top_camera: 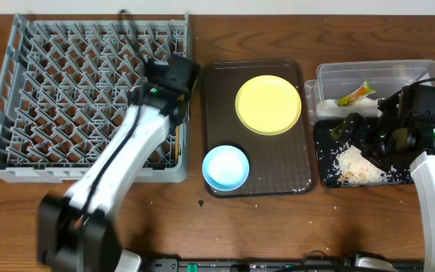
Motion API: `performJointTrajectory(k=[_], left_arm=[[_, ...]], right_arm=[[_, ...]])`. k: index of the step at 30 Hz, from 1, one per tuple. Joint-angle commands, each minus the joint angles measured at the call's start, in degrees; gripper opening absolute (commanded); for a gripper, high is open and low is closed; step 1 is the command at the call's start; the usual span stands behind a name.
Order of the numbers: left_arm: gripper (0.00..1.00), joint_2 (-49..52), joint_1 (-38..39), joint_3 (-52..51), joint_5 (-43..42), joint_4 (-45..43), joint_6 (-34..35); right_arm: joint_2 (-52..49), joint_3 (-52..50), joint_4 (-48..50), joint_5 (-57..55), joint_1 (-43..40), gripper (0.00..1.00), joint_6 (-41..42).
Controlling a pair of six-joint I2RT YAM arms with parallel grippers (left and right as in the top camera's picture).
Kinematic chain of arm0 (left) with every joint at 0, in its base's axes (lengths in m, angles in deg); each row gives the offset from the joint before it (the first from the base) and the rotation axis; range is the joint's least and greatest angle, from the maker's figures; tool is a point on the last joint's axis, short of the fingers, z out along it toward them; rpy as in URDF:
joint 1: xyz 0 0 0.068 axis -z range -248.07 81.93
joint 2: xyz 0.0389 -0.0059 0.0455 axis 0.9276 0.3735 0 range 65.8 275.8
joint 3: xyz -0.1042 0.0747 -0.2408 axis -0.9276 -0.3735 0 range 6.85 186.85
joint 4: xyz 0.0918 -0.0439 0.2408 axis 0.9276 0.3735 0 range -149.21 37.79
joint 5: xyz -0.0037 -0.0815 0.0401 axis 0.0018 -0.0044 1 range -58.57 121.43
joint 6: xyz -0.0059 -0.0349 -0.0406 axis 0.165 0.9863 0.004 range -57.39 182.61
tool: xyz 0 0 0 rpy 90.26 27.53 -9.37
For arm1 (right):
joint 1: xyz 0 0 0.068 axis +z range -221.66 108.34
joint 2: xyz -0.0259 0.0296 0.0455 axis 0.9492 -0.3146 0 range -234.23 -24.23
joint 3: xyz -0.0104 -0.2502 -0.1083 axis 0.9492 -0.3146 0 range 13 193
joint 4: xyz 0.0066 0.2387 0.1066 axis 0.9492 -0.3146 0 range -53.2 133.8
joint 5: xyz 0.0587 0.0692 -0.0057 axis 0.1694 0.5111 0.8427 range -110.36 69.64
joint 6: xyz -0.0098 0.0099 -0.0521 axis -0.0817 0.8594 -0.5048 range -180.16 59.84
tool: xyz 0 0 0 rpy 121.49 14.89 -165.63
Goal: Sort waste into correct bins and load items into the dishwasher
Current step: 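Reach the left gripper to the light-blue bowl and grasp its rim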
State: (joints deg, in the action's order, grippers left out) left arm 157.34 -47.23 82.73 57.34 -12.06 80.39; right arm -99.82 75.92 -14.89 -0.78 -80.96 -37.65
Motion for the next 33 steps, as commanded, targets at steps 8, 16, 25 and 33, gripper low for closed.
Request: performJointTrajectory(k=[8,16,25,33], left_arm=[[0.24,-11.74,3.48,0.0,-40.22,4.76,0.17],[0.08,2.27,15.3,-3.87,-30.71,3.3,3.58],[0.08,16.15,22.18,-3.87,-33.16,-5.68,7.63],[0.11,14.97,24.68,-0.2,-48.94,-11.45,5.14]], right_arm=[[-0.17,-0.09,0.2,0.39,-0.04,0.91,-0.72],[-0.17,-0.09,0.42,0.42,-0.04,0.91,-0.7],[-0.17,-0.09,0.44,0.39,-0.04,0.91,-0.7],[-0.17,-0.09,0.85,0.42,-0.04,0.91,-0.7]])
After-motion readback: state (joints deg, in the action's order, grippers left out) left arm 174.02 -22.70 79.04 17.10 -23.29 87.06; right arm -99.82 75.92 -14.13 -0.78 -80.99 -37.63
